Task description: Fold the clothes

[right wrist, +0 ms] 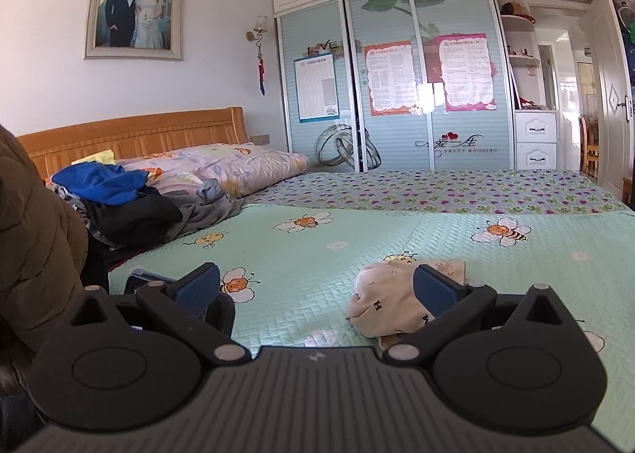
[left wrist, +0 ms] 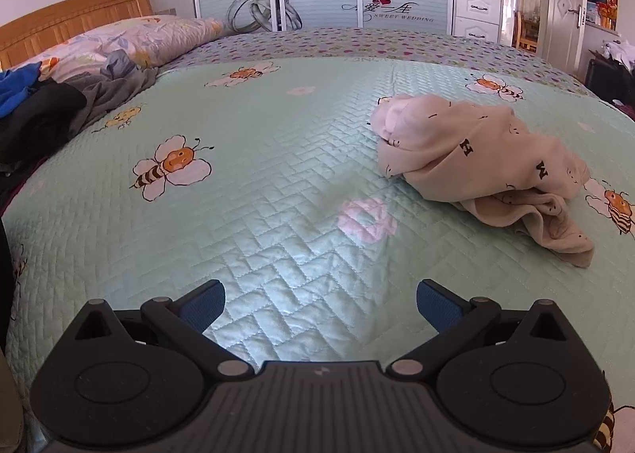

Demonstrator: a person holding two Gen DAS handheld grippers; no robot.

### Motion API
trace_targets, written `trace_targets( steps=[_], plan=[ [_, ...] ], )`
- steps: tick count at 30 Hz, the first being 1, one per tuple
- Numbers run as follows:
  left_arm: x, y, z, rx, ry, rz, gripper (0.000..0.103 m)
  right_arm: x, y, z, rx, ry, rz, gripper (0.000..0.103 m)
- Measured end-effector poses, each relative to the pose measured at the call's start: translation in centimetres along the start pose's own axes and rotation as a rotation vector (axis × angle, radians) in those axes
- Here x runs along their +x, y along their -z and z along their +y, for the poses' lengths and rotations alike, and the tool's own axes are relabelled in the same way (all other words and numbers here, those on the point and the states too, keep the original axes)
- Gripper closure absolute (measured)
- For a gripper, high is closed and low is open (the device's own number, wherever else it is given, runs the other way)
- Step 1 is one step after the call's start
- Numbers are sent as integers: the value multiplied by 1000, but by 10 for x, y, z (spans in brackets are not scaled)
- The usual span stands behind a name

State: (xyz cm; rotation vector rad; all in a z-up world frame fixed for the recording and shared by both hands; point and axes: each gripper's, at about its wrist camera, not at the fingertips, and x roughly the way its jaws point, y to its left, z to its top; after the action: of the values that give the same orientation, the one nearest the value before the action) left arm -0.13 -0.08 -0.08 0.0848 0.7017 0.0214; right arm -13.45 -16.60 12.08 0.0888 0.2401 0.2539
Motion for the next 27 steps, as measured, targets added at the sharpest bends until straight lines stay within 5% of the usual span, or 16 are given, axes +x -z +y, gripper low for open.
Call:
trace_targets(
  steps=[10, 27],
  plan=[
    [8, 3, 8, -59, 27, 81, 1, 0, 4, -11, 38, 14, -4, 0],
    [9, 2, 8, -69, 49, 94, 1, 1, 7, -9, 24, 22, 12, 0]
  ],
)
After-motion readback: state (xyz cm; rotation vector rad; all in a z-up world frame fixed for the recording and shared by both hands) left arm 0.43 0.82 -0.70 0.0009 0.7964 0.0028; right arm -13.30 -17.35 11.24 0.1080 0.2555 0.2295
